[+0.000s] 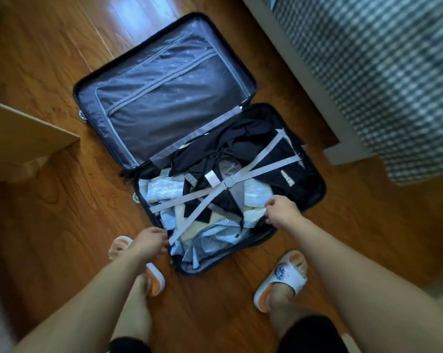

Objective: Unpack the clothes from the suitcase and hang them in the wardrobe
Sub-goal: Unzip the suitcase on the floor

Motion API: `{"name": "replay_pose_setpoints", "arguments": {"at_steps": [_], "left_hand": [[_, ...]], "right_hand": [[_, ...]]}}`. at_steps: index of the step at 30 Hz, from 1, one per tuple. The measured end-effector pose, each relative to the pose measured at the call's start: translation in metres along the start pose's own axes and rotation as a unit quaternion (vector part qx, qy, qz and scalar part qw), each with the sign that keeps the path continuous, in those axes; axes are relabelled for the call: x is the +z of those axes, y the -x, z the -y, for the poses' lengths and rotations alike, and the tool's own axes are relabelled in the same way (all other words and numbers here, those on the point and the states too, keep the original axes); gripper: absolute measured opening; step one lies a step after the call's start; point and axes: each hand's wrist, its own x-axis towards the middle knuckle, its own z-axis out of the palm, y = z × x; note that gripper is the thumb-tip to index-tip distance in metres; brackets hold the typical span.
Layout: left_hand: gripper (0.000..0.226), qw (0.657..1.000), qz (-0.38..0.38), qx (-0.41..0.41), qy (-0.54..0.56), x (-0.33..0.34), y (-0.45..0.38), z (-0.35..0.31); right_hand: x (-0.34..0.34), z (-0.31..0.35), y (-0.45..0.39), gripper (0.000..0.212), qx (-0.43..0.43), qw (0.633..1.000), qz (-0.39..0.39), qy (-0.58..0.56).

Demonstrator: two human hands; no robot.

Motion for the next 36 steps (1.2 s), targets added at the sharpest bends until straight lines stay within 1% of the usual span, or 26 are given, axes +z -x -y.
{"name": "replay_pose_setpoints", "arguments": {"at_steps": [2, 3, 5, 9, 12, 15, 18, 19, 22, 24, 27, 28, 29, 30, 32, 34, 35, 36], "left_hand": [[0.017, 0.999, -0.010, 0.020, 0.033, 0.009, 0.063, -0.010], [0.018, 0.998, -0.016, 0.041, 0.047, 0.013, 0.094, -0.013], [0.018, 0.993, -0.028, 0.064, 0.091, 0.023, 0.157, -0.018], [0.018, 0.991, 0.012, 0.091, 0.094, 0.044, 0.262, -0.008], [0.019, 0.990, 0.003, 0.127, 0.058, 0.035, 0.321, 0.003], [0.020, 0.988, -0.029, 0.139, 0.060, 0.003, 0.357, 0.015], [0.020, 0.983, -0.070, 0.148, 0.081, -0.031, 0.370, 0.025], [0.020, 0.981, -0.087, 0.146, 0.097, -0.041, 0.376, 0.030], [0.021, 0.965, -0.121, 0.127, 0.194, -0.057, 0.402, 0.053], [0.020, 0.956, -0.134, 0.109, 0.239, -0.061, 0.418, 0.065], [0.019, 0.936, -0.173, 0.095, 0.291, -0.057, 0.431, 0.068], [0.019, 0.927, -0.195, 0.094, 0.305, -0.054, 0.436, 0.064], [0.019, 0.921, -0.216, 0.093, 0.312, -0.049, 0.441, 0.059], [0.019, 0.910, -0.242, 0.088, 0.325, -0.042, 0.445, 0.055], [0.019, 0.888, -0.293, 0.067, 0.348, -0.019, 0.458, 0.048], [0.018, 0.855, -0.350, 0.024, 0.381, 0.028, 0.479, 0.041], [0.019, 0.843, -0.368, -0.003, 0.393, 0.058, 0.498, 0.034], [0.021, 0.834, -0.377, -0.025, 0.403, 0.090, 0.515, 0.027]], "right_hand": [[-0.043, 0.022, 0.054, 0.019, -0.047, 0.997, 0.025, 0.051], [-0.063, 0.027, 0.075, 0.020, -0.080, 0.993, 0.041, 0.081], [-0.102, 0.030, 0.120, 0.019, -0.120, 0.980, 0.067, 0.142], [-0.179, 0.029, 0.208, 0.022, -0.149, 0.966, 0.049, 0.205], [-0.218, 0.026, 0.257, 0.025, -0.152, 0.953, 0.040, 0.258], [-0.240, 0.034, 0.292, 0.024, -0.175, 0.938, 0.032, 0.297], [-0.247, 0.057, 0.312, 0.025, -0.215, 0.924, 0.003, 0.317], [-0.246, 0.066, 0.318, 0.026, -0.227, 0.916, 0.001, 0.330], [-0.229, 0.099, 0.340, 0.027, -0.263, 0.877, 0.023, 0.401], [-0.216, 0.127, 0.354, 0.026, -0.304, 0.845, 0.038, 0.439], [-0.206, 0.178, 0.363, 0.025, -0.386, 0.788, 0.047, 0.478], [-0.206, 0.195, 0.364, 0.023, -0.415, 0.757, 0.051, 0.502], [-0.206, 0.207, 0.366, 0.021, -0.437, 0.734, 0.054, 0.517], [-0.208, 0.219, 0.367, 0.020, -0.462, 0.699, 0.058, 0.543], [-0.215, 0.234, 0.367, 0.021, -0.500, 0.646, 0.065, 0.573], [-0.228, 0.239, 0.365, 0.023, -0.531, 0.570, 0.079, 0.621], [-0.234, 0.235, 0.366, 0.023, -0.538, 0.539, 0.094, 0.641], [-0.240, 0.228, 0.369, 0.022, -0.545, 0.494, 0.103, 0.669]]}}
